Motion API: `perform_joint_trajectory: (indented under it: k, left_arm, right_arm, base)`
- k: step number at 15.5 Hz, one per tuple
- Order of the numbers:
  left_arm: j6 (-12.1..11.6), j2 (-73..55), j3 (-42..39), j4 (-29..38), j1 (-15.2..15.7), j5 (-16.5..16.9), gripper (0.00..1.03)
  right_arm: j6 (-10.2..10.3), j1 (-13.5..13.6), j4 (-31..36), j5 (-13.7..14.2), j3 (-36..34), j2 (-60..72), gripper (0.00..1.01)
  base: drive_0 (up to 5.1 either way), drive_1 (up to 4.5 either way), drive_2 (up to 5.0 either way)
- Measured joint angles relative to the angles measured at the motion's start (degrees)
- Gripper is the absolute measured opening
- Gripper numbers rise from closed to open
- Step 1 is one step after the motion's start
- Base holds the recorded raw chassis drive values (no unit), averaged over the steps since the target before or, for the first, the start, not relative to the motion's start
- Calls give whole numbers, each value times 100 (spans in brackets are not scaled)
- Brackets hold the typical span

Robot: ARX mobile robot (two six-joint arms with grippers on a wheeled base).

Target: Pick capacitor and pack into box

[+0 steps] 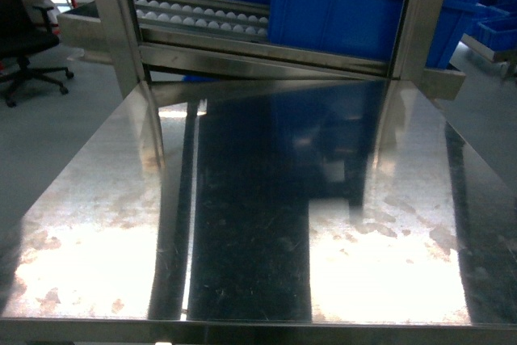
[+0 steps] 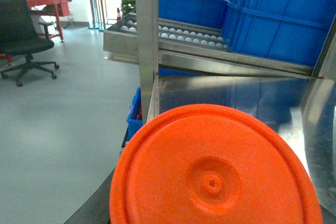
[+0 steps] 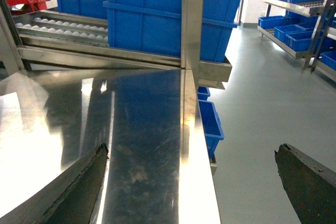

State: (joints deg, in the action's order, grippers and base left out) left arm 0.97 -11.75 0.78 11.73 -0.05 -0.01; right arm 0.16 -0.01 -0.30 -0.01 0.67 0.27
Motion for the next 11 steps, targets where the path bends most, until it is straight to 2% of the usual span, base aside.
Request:
perform_joint_trajectory:
  k: [2,3,4,11]
  left_arm:
    - [0,188,0,-192,0,-2,44]
    - [0,649,2,-911,0,-4,44]
    - [-2,1082,2,-1255,0,-7,44]
    - [-13,1141,2,-1211,0,0,44]
  right_arm:
    - [-2,0,0,0,0,0,98]
    - [-2,0,0,-2,0,0,98]
    - [0,0,0,2,0,0,98]
    - [-2,0,0,0,0,-2,98]
  base:
    - [0,0,0]
    - [0,0,0]
    - [0,0,0]
    - [0,0,0]
